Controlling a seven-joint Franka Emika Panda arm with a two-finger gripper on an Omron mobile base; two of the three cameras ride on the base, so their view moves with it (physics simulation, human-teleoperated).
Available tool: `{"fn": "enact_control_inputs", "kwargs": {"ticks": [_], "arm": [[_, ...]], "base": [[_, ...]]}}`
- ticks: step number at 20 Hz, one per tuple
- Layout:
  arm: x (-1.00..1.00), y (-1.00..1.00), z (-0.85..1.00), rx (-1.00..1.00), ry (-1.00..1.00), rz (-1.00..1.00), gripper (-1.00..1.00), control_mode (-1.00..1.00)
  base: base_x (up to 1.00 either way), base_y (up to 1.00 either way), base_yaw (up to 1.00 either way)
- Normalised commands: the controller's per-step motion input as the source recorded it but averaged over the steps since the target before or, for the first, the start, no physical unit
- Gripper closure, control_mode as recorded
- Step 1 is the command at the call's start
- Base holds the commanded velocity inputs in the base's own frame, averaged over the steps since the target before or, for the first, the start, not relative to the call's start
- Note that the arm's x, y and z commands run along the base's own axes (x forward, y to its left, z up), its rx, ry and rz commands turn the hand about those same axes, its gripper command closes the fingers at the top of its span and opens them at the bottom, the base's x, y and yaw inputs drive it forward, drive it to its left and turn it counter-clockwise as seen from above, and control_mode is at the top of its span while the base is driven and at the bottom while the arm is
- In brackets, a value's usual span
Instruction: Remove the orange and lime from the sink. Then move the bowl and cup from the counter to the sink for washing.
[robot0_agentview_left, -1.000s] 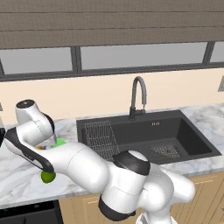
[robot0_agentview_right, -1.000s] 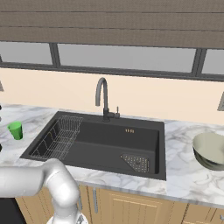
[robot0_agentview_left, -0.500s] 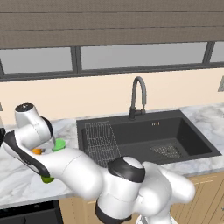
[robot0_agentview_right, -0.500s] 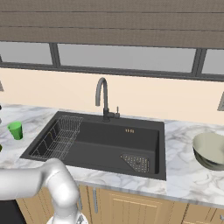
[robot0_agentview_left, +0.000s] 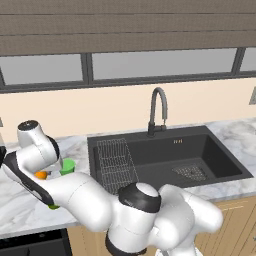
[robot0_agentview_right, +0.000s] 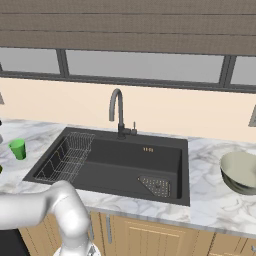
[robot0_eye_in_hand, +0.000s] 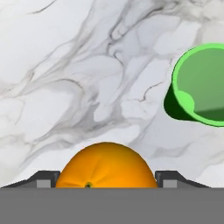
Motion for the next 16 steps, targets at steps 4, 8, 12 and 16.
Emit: {"fn": "enact_control_inputs", "kwargs": {"ticks": [4, 8, 12, 16], "arm": [[0.09, 0.1, -0.11, 0.0, 0.0, 0.0, 1.0, -1.0], [0.08, 0.11, -0.11, 0.0, -0.01, 0.0, 1.0, -1.0], [0.09, 0.07, -0.1, 0.0, -0.01, 0.0, 1.0, -1.0], [0.11, 0.06, -0.09, 0.0, 0.0, 0.0, 1.0, -1.0]], "base": [[0.0, 0.0, 0.0], [0.0, 0.0, 0.0], [0.0, 0.0, 0.0], [0.0, 0.0, 0.0]]}}
